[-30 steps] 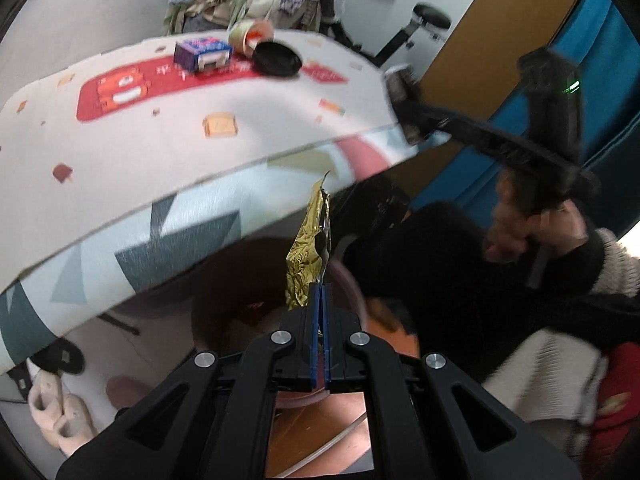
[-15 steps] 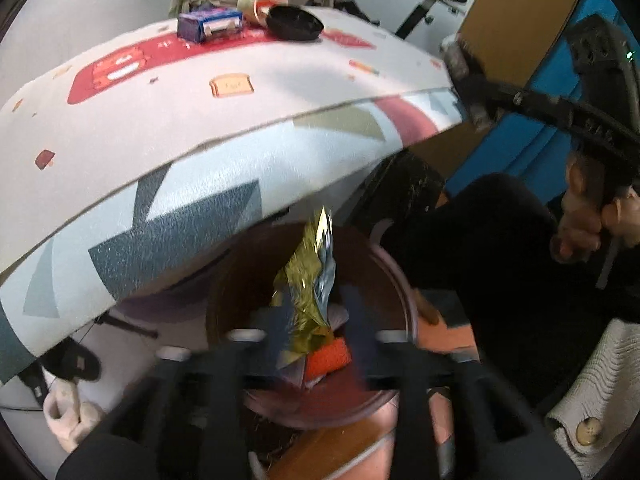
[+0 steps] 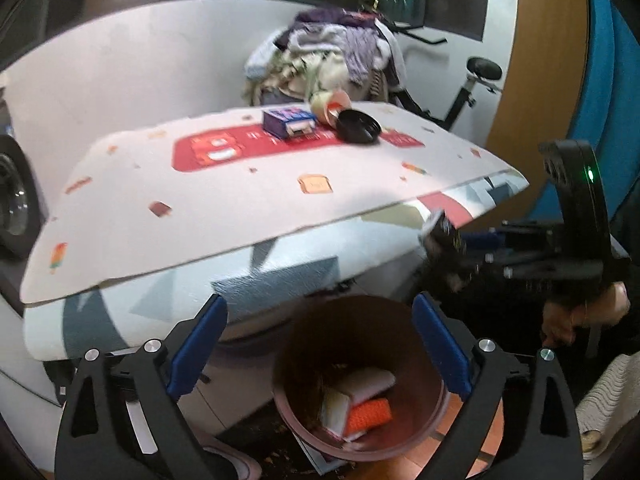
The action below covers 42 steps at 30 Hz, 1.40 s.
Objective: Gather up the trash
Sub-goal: 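Lower the gold wrapper and tissue pack into the brown bin and open both grippers, then move both tools back up over the table toward the black lid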
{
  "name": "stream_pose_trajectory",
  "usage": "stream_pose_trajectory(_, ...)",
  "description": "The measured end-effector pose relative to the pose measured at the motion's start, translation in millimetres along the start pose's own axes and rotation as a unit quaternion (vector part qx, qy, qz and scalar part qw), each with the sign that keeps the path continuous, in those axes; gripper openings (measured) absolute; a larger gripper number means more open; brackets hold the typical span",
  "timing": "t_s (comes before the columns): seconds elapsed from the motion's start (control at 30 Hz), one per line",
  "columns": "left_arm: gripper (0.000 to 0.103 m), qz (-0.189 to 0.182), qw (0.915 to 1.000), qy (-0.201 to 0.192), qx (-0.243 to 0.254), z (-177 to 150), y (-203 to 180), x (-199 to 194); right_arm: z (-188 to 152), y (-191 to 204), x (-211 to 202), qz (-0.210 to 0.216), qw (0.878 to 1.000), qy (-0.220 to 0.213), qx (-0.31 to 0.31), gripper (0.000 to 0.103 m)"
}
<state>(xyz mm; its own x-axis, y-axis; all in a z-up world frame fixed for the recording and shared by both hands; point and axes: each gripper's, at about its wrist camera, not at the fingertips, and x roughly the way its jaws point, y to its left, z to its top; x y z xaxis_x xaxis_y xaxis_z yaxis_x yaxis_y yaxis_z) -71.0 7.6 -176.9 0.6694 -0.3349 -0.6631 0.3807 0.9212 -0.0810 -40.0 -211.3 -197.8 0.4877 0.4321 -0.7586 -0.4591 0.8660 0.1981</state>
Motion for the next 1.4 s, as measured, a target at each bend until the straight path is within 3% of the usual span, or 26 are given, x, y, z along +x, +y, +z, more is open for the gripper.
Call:
stream_pose_trajectory(0.2,0.092,0.018,0.9994,-0.004,-0.028,-3,14,-4,-7,18,14,-0.017,0.998,0.028,-0.051,0.042)
stream_pose_trajectory(0.77,0.092,0.018,0.9988,-0.004,-0.045,-6,20,-5,-11,15,13,-0.029,0.998,0.035,-0.049,0.044)
stream_pose_trajectory(0.83,0.092,0.018,0.9988,-0.003,-0.045,-6,20,-5,-11,14,13,-0.029,0.998,0.036,-0.046,0.051)
stream_pose_trajectory(0.9,0.092,0.018,0.9989,-0.002,-0.044,-6,21,-5,-11,13,13,-0.03,0.998,0.037,-0.042,0.081)
stream_pose_trajectory(0.97,0.092,0.018,0.9989,0.0,-0.044,-6,21,-5,-10,11,13,-0.038,0.998,0.033,-0.037,0.095)
stream_pose_trajectory(1.4,0.092,0.02,0.9987,0.002,-0.047,-6,22,-3,-9,3,16,-0.05,0.998,0.041,-0.018,0.097)
